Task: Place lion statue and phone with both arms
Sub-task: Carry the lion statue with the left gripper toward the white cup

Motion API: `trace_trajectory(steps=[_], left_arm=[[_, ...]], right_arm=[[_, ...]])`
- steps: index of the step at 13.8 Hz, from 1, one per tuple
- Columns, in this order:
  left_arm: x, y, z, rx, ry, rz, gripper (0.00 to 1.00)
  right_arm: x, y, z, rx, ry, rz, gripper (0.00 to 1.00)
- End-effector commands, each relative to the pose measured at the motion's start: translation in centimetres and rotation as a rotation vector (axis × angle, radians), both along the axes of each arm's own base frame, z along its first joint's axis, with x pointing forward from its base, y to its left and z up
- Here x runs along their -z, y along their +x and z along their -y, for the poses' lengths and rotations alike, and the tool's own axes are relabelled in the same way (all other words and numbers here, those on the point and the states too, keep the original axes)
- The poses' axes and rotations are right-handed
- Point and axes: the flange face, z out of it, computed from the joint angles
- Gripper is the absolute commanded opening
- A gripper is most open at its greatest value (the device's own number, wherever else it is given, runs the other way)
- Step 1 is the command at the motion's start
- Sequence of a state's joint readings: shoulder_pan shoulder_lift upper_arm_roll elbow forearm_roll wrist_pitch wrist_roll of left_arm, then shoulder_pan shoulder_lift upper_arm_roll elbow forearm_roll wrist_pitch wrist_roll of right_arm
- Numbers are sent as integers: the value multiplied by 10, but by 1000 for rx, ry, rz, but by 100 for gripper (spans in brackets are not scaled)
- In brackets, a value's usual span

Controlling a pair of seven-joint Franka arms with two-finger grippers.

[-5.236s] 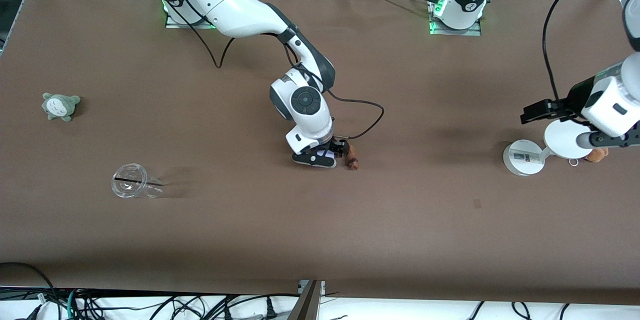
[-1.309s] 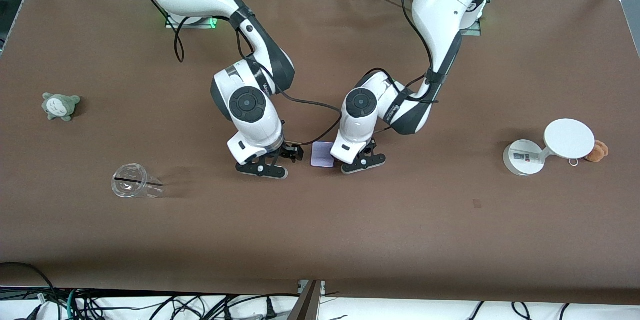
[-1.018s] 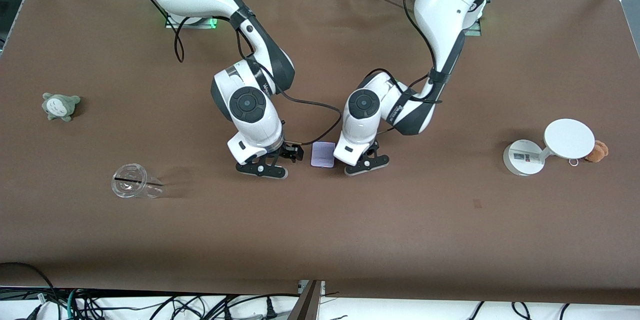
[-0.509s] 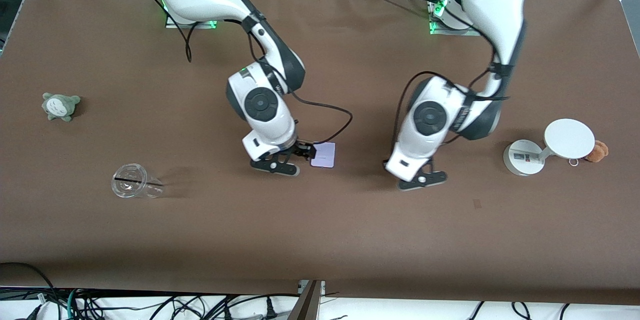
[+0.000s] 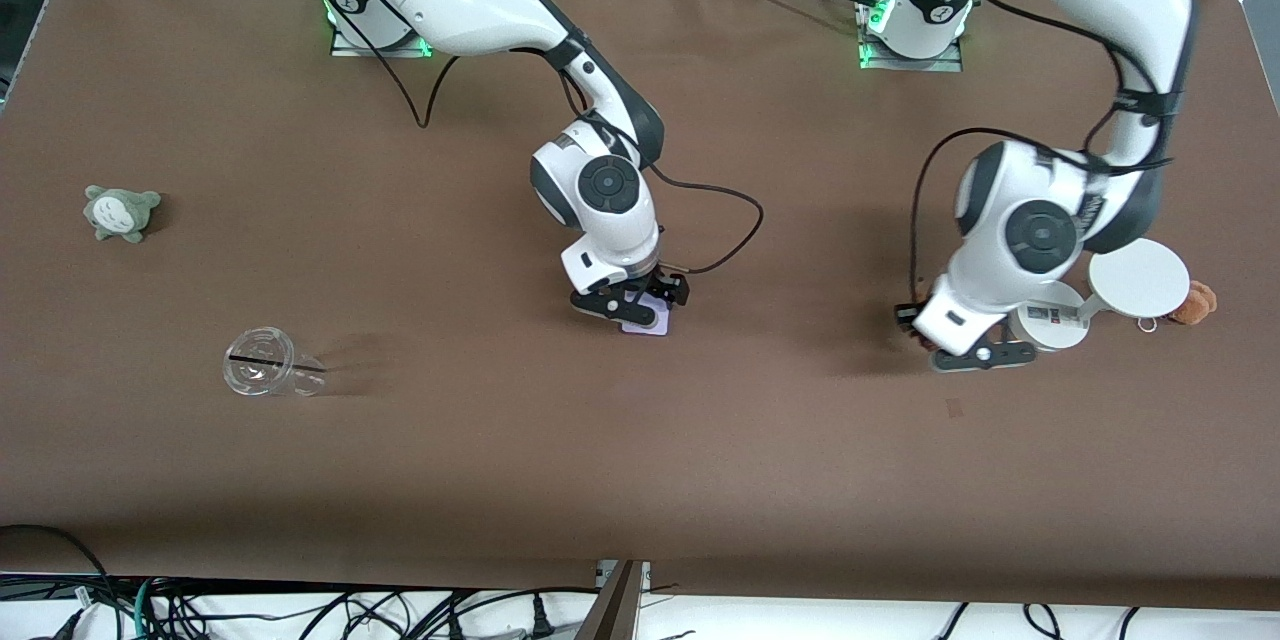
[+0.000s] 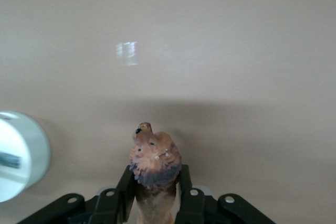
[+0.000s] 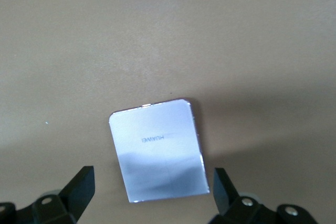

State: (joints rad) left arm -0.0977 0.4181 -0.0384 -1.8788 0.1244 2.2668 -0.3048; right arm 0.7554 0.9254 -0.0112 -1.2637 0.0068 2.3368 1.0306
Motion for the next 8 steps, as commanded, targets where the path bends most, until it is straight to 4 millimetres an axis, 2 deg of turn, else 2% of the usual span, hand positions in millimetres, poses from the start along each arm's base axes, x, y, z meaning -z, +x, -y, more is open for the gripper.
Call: trace_trajectory(steps=[1, 4, 6, 8], left_arm=[[0, -25, -22, 22, 19, -7, 0], [18, -37, -48, 21, 7, 17, 0], [33, -45, -78, 48, -4, 51, 0], [40, -45, -103, 73, -8, 69, 0]], right_arm=[[29, -6, -13, -36, -46, 59, 100], [32, -7, -13, -61, -64, 71, 100], [36, -7, -13, -62, -63, 72, 100], [42, -7, -13, -69, -62, 80, 99]])
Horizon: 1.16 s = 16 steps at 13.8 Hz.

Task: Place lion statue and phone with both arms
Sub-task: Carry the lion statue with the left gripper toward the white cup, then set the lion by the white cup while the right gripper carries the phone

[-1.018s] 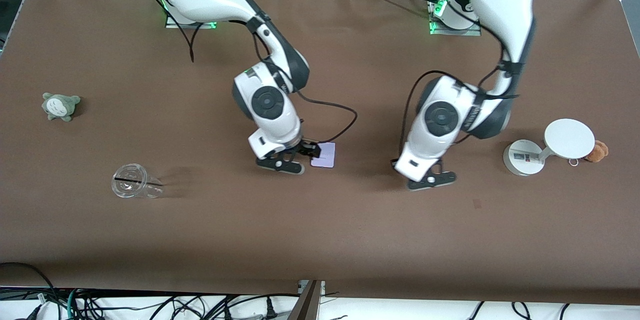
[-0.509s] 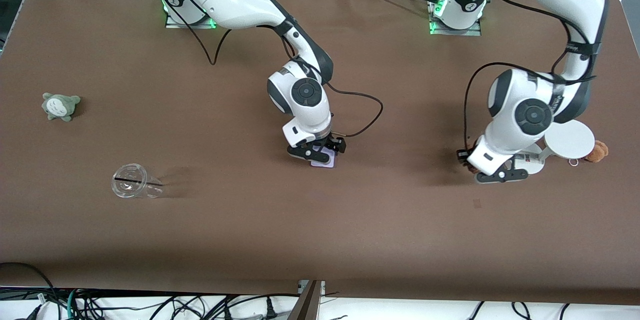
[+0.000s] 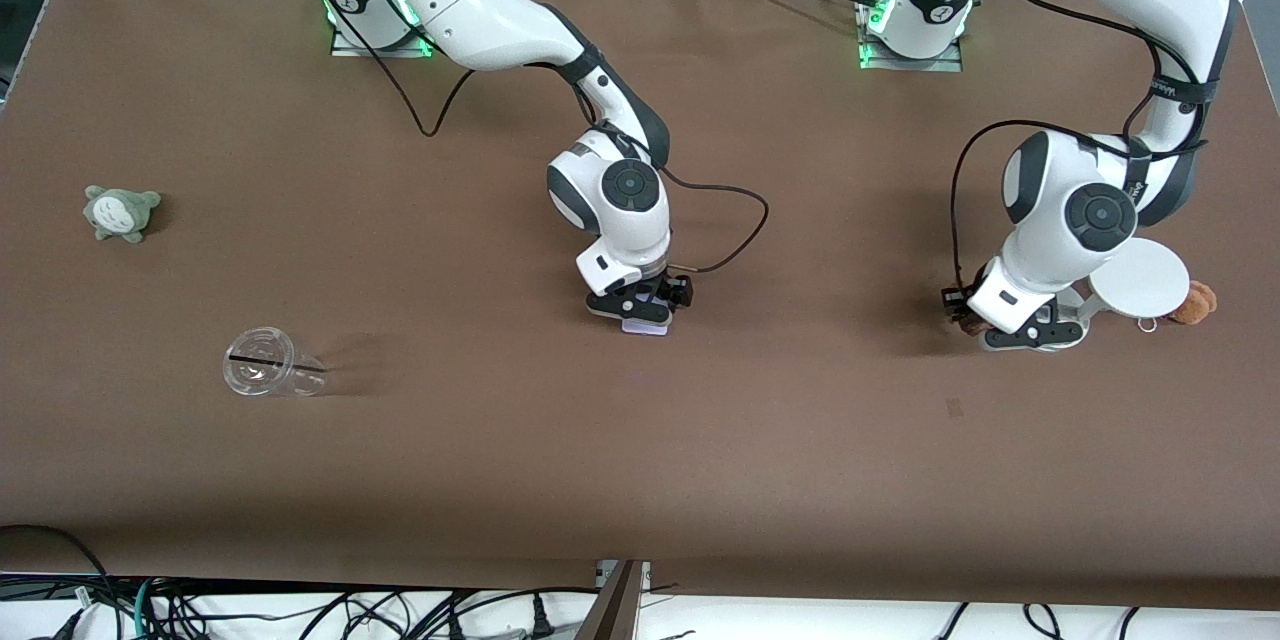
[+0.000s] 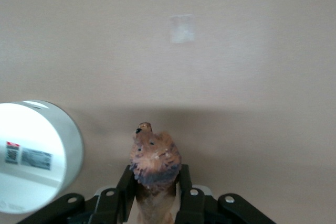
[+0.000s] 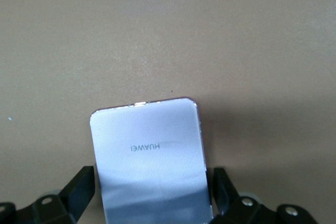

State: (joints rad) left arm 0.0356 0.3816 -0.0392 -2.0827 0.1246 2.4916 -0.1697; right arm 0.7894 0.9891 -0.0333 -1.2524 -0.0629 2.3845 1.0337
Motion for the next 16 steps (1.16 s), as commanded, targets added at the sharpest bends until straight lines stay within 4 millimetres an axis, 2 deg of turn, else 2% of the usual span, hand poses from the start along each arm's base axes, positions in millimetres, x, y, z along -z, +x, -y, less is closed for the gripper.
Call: trace_trajectory(steps=[1, 2, 3, 4, 7, 9, 10, 11, 13, 15, 16], left_arm=[[2, -10, -28, 58, 15, 26, 0], [4, -11, -29, 57, 14, 24, 0], [7, -11, -31, 55, 12, 30, 0], [13, -12, -31, 55, 10, 36, 0], [26, -10, -30, 58, 3, 52, 0], [31, -9, -30, 58, 2, 49, 0], [33, -9, -30, 57, 1, 53, 0], [36, -10, -29, 59, 0, 55, 0], [37, -10, -28, 50, -2, 53, 0], [34, -7, -28, 38, -3, 58, 85], [26, -1, -27, 39, -2, 75, 100]], right_arm=[[2, 4, -3, -13, -7, 32, 90], [-2, 9, 1, -18, -11, 32, 81], [-4, 13, 5, -34, -19, 28, 65], [-6, 19, 13, -55, -32, 20, 57], [-25, 43, 42, -88, -46, -4, 56], [-49, 59, 65, -104, -63, -28, 57], [-57, 61, 78, -129, -70, -52, 57], [-66, 56, 93, -160, -80, -74, 58], [-71, 65, 144, -161, -67, -87, 59], [-67, 66, 189, -208, -64, -77, 59], [-63, 65, 218, -200, -61, -71, 59]])
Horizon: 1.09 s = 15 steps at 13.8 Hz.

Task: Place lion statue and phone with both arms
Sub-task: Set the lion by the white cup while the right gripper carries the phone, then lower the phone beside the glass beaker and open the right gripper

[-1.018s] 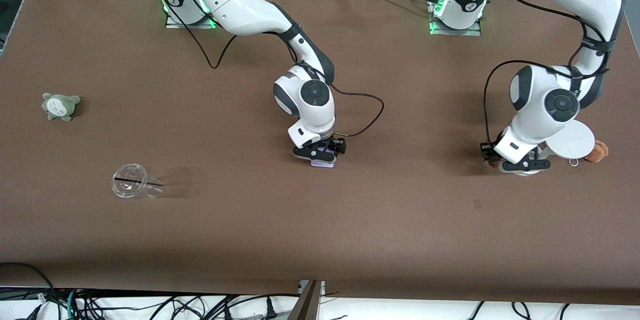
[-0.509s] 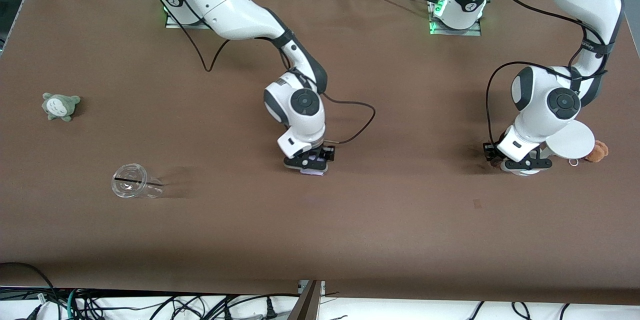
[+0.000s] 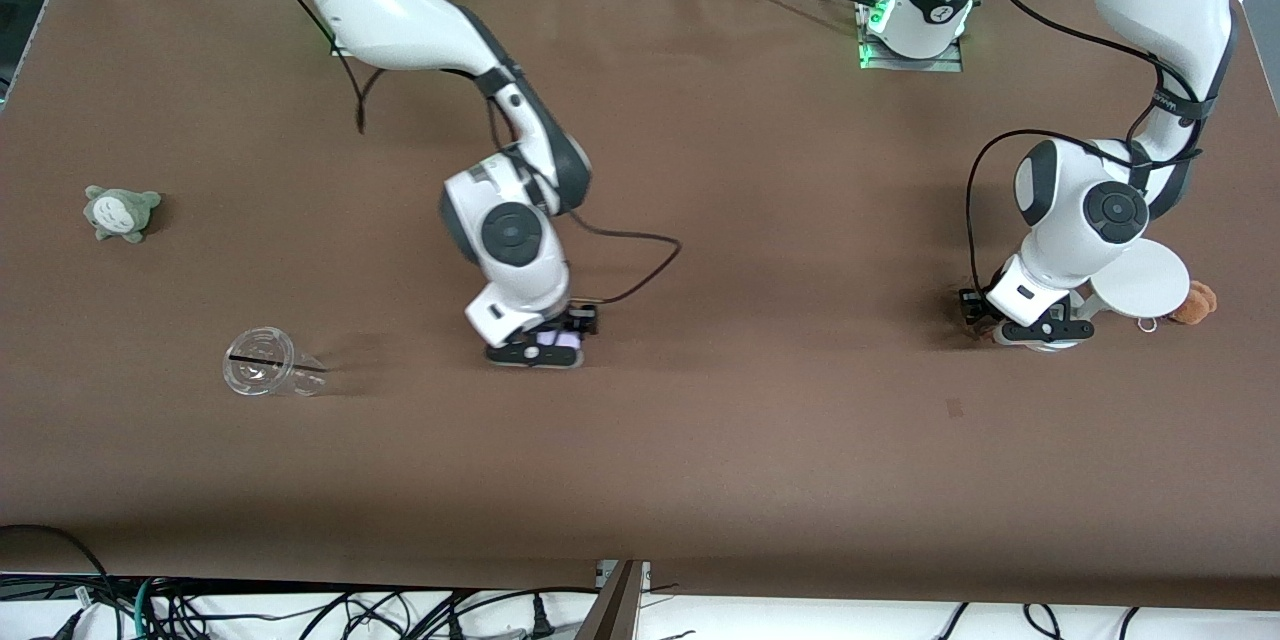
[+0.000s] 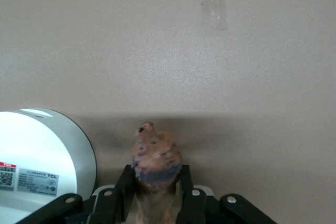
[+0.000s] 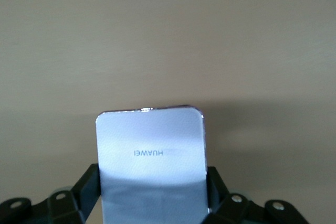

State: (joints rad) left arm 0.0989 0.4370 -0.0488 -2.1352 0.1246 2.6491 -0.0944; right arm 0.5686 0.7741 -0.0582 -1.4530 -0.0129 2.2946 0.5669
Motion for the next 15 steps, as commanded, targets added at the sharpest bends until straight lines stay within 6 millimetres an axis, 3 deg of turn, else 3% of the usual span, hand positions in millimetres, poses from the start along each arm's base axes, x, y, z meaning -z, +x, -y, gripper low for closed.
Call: trace_trajectory(steps=[1, 3, 5, 7, 10, 13, 15], left_arm=[[-21, 15, 3, 11, 17, 36, 100], [-48, 25, 8, 14, 29, 0, 100], [-83, 38, 18, 12, 30, -55, 100], [-119, 47, 26, -23, 36, -94, 100], [-190, 45, 51, -16, 46, -122, 100], [-258, 48, 58, -33, 13, -137, 100], [-298, 51, 57, -41, -6, -141, 100]], right_arm=[[4, -21, 77, -35, 25, 9, 59], [12, -19, 132, -69, 20, 17, 59], [11, -16, 157, -75, 20, 8, 59], [15, -11, 172, -52, 20, 5, 59], [31, 0, 183, -29, 34, 6, 59], [53, 7, 197, -49, 49, 25, 73], [45, 11, 195, -59, 50, 28, 86]])
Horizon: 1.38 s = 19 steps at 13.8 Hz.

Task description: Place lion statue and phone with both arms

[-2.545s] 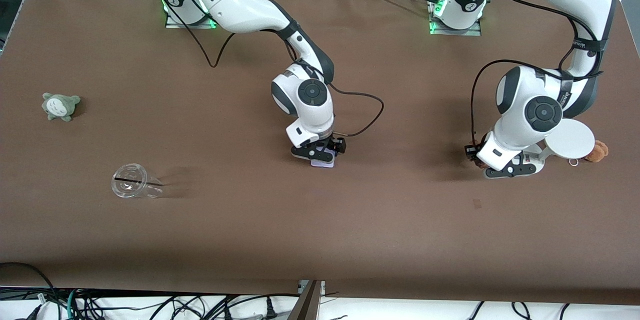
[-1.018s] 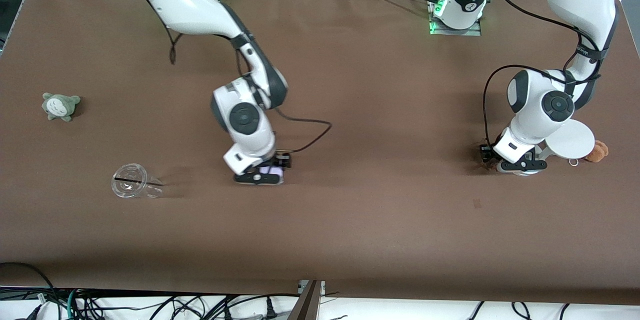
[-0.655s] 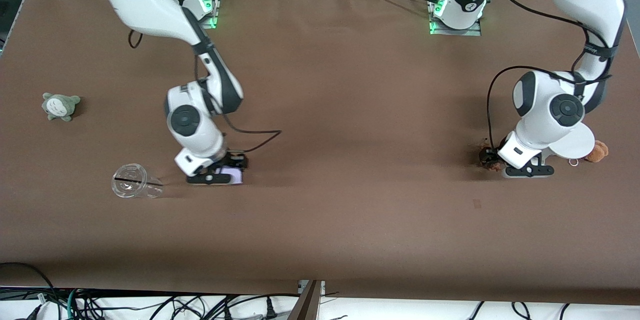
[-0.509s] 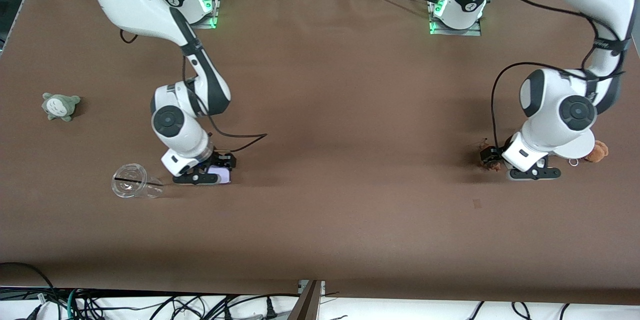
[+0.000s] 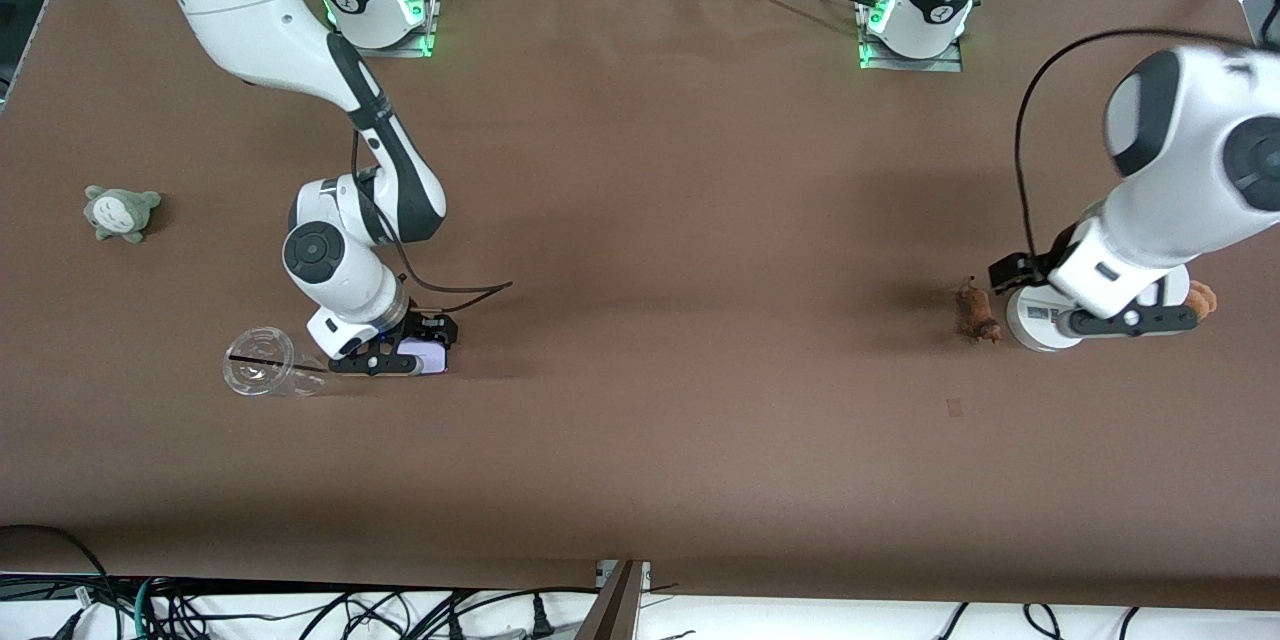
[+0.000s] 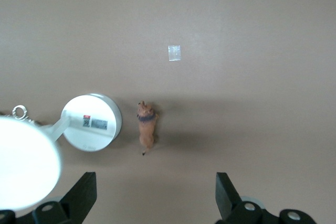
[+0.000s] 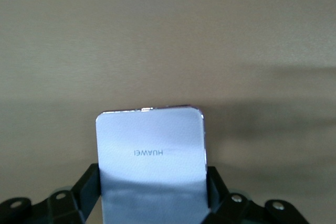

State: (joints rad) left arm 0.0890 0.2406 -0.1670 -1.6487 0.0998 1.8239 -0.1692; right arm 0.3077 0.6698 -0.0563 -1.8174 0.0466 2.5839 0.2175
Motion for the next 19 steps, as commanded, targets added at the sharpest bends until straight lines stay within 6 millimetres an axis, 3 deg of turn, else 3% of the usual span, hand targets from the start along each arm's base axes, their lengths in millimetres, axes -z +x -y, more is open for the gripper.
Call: trace_trajectory(steps=[1, 3, 6, 7, 10, 12, 14, 16, 19], left_arm=[[-52, 5, -3, -18, -24, -4, 100], [-74, 4, -5, -22, -23, -4, 100], [-73, -2, -24, -16, -23, -55, 100], [-73, -3, -34, -32, -37, -64, 100], [-81, -2, -32, -57, -114, -53, 100], [-94, -3, -30, -52, -113, -52, 100], [-106, -9, -28, -46, -112, -89, 100], [-112, -12, -29, -46, -105, -76, 100], [-128, -30, -26, -42, -92, -55, 100]], right_arm=[[-16, 6, -7, -33, 25, -10, 94], [-49, 15, -14, -40, 25, -49, 99], [-124, 22, -23, -45, 27, -100, 99], [-153, 17, -22, -37, 28, -123, 100], [-243, 3, -16, -50, 46, -66, 100], [-292, -26, -3, -41, 30, -154, 100], [-339, -44, 23, -27, 26, -157, 100], [-368, -61, 39, -13, 19, -172, 100], [-382, -71, 44, -13, 11, -188, 100]])
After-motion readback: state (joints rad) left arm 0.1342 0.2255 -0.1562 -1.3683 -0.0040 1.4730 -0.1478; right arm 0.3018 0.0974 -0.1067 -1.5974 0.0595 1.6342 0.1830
